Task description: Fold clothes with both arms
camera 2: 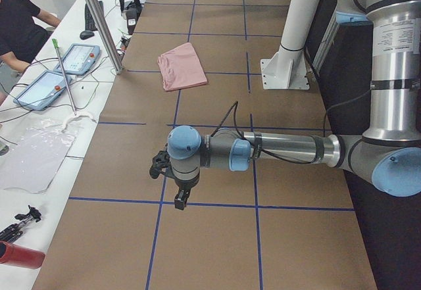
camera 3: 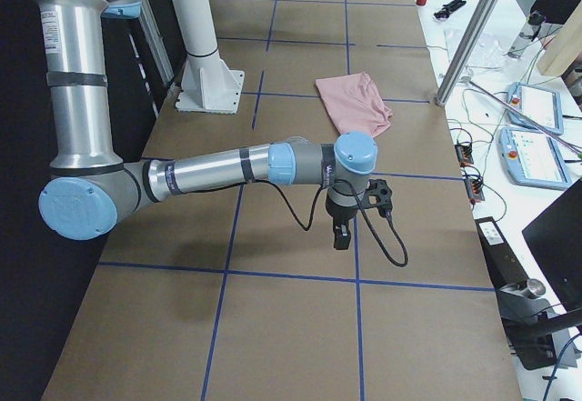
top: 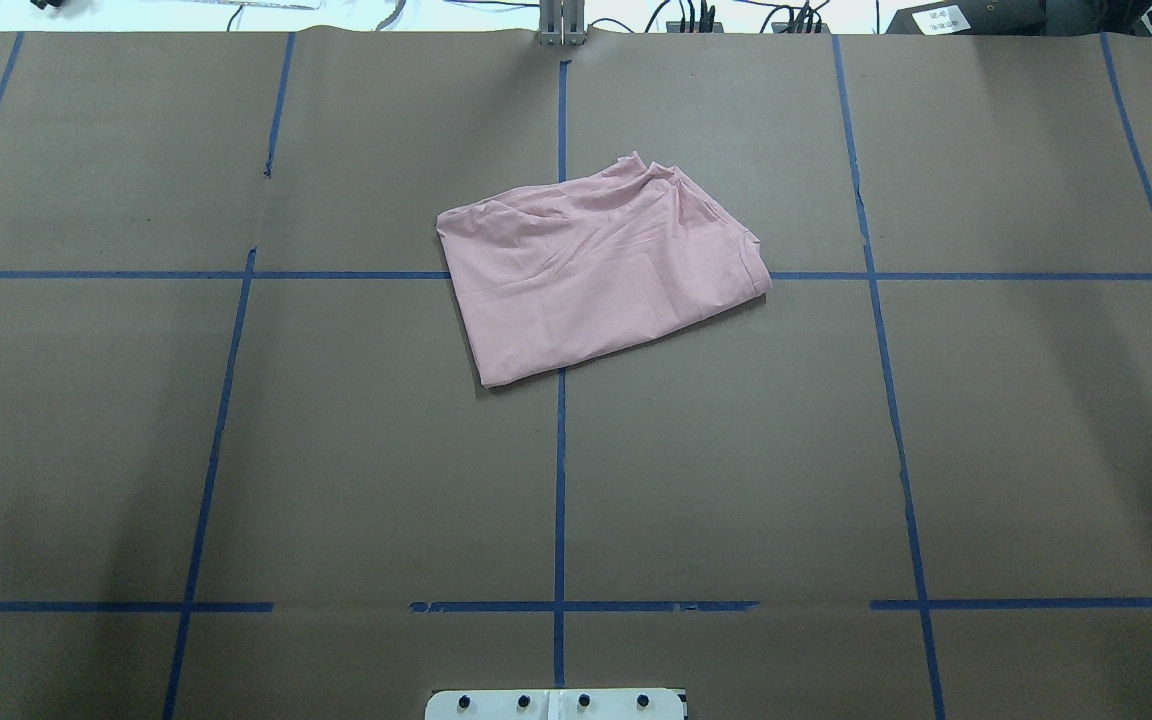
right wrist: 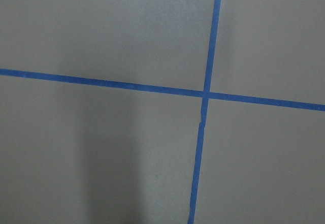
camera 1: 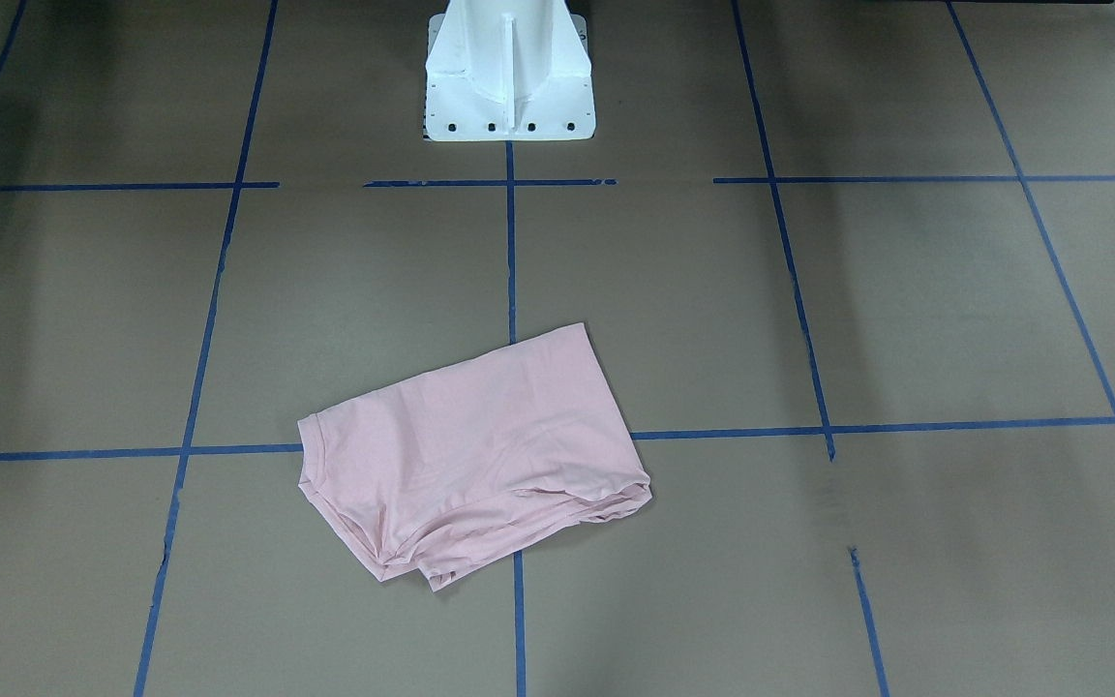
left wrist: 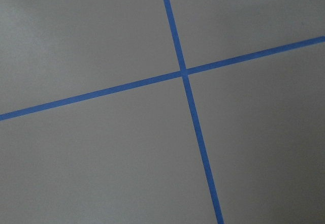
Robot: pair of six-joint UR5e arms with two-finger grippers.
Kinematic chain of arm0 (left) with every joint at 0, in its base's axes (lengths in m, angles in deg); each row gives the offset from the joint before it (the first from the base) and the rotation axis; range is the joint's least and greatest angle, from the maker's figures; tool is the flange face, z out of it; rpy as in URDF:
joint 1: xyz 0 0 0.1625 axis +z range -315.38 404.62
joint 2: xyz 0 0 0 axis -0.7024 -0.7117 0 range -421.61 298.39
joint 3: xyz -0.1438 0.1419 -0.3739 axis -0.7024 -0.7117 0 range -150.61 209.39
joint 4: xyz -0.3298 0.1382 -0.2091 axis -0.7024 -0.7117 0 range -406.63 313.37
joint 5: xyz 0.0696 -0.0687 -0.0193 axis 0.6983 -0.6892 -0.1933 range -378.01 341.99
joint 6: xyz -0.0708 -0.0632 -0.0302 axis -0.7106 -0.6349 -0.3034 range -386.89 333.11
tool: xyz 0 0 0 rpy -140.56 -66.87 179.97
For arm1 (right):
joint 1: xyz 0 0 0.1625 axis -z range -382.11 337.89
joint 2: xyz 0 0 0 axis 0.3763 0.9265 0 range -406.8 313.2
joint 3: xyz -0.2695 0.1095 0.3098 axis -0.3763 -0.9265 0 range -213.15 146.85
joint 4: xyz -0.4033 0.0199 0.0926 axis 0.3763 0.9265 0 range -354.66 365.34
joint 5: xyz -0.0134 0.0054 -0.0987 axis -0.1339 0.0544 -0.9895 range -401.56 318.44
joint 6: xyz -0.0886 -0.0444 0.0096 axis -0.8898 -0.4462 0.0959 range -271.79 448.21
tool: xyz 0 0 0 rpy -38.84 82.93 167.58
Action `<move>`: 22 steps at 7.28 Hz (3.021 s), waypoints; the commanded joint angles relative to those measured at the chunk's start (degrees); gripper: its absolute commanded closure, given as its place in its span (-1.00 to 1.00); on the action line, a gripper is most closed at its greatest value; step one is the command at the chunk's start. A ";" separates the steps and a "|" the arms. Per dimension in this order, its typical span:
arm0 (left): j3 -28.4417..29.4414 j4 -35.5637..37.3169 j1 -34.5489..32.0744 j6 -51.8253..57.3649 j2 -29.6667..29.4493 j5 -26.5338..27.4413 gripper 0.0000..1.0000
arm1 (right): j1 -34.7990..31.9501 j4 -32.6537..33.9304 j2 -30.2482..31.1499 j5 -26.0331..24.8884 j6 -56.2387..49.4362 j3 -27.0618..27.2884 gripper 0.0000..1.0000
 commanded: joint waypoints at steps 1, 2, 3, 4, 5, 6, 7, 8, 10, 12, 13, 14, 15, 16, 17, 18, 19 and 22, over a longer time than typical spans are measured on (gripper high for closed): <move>-0.36 0.52 0.88 -6.06 0.00 0.06 -1.00 | -0.01 -0.29 0.36 -0.10 0.17 -0.09 -1.00; 0.16 0.43 0.88 -6.98 0.27 0.06 -1.00 | 0.08 -0.47 0.45 -0.01 0.69 -0.36 -1.00; 0.07 -0.09 0.88 -6.73 1.05 0.06 -1.00 | 0.08 -0.56 0.54 0.08 0.70 -0.53 -1.00; -0.19 -0.01 0.88 -6.73 1.06 0.14 -1.00 | 0.08 -0.47 0.54 0.08 0.87 -0.62 -1.00; -0.10 -0.01 0.88 -6.73 1.23 0.41 -1.00 | 0.08 -0.56 0.54 0.08 0.96 -0.88 -1.00; -0.54 0.34 0.88 -7.51 1.23 0.15 -1.00 | 0.17 -0.47 0.54 0.08 0.96 -1.06 -1.00; -0.89 0.60 0.88 -10.48 1.23 0.14 -1.00 | 0.17 -0.47 0.54 0.08 0.96 -1.06 -1.00; -2.20 1.04 0.88 -17.56 1.23 0.06 -1.00 | 0.17 -0.47 0.54 0.08 0.96 -1.23 -1.00; -3.00 0.78 0.88 -18.51 2.55 -0.03 -1.00 | 0.17 -0.56 0.54 0.17 0.87 -1.94 -1.00; -4.49 1.48 0.80 -18.51 2.55 -0.12 -1.00 | 0.43 -0.56 0.54 0.17 0.78 -2.38 -1.00; -4.41 1.40 0.80 -18.51 2.64 -0.03 -1.00 | 0.43 -0.47 0.54 0.17 0.87 -2.38 -1.00; -4.41 1.40 0.80 -18.51 2.64 -0.03 -1.00 | 0.43 -0.47 0.63 0.34 0.87 -2.38 -1.00; -4.32 1.31 0.80 -18.51 2.55 -0.12 -1.00 | 0.43 -0.56 1.15 0.43 0.78 -2.38 -1.00; -4.58 1.22 0.80 -18.51 2.47 -0.12 -1.00 | 0.52 -0.56 1.41 0.34 0.52 -2.47 -1.00; -5.19 1.22 0.80 -18.51 2.55 -0.12 -1.00 | 1.13 -0.65 1.42 0.26 0.52 -2.90 -1.00; -5.11 1.13 0.80 -18.51 2.47 -0.12 -1.00 | 1.22 -1.95 1.33 0.26 0.69 -2.82 -1.00; -5.29 1.22 0.80 -18.51 2.55 -0.21 -1.00 | 1.23 -3.27 1.24 -0.01 0.78 -2.99 -1.00; -7.02 1.39 0.71 -18.60 2.64 -6.00 -1.00 | 1.23 -3.37 1.16 0.08 0.78 -3.43 -1.00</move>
